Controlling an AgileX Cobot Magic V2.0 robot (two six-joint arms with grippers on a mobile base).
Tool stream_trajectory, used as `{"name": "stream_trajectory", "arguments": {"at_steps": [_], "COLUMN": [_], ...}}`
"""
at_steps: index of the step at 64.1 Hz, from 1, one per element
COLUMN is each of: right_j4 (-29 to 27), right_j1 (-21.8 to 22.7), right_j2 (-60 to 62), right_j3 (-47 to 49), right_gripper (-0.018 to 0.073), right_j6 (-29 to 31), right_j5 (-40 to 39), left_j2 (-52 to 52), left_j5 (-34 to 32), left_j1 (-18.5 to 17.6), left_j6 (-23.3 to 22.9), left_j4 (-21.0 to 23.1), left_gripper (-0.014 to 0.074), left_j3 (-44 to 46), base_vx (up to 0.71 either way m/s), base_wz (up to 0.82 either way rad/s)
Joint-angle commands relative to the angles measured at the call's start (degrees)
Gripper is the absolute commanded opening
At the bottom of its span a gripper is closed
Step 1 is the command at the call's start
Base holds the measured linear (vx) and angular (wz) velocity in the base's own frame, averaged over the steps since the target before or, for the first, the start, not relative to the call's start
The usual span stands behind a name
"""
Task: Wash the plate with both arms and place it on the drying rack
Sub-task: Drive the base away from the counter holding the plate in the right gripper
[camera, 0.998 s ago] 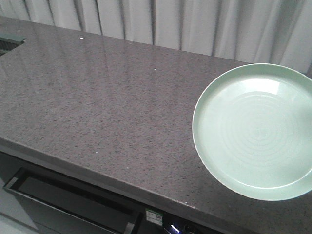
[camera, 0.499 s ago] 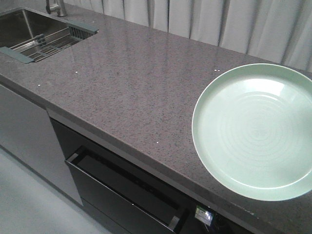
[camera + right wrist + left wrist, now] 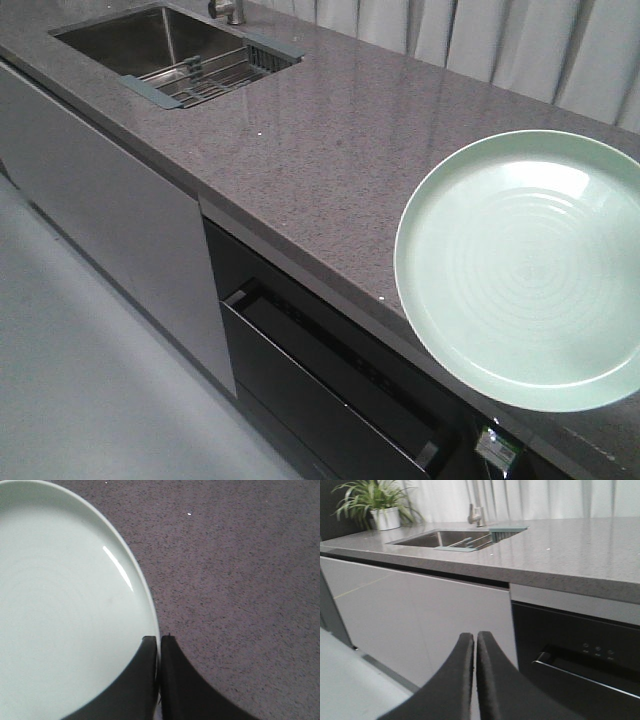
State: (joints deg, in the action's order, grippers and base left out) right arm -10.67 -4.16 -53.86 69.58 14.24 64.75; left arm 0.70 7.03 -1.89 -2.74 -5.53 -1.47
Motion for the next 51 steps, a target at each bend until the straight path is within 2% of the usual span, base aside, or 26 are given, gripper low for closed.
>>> {"name": "stream_trajectory", "arguments": {"at_steps": [1,51], "right_j4": [-0.6,-0.6], "right_j1": [0.4,0.4], "right_j2": [0.4,0.4], "right_j3": [1.5,1.5], "right_gripper": [-0.0008,-0.0008], "right_j6": [-0.2,-0.2], "right_j5": [-3.5,-3.5], "left_j2": [0.8,0.8], "left_j5": [-3.9,-3.9], "left_j1": [-0.3,-0.3], "left_j6": [-0.6,-0.6], "left_j4": [0.1,0.1], "left_gripper": [0.0003,0.0003], "left_j3": [-1.5,-1.5], "base_vx": [-0.04,-0.04], "base_wz": [0.34,0.31]}}
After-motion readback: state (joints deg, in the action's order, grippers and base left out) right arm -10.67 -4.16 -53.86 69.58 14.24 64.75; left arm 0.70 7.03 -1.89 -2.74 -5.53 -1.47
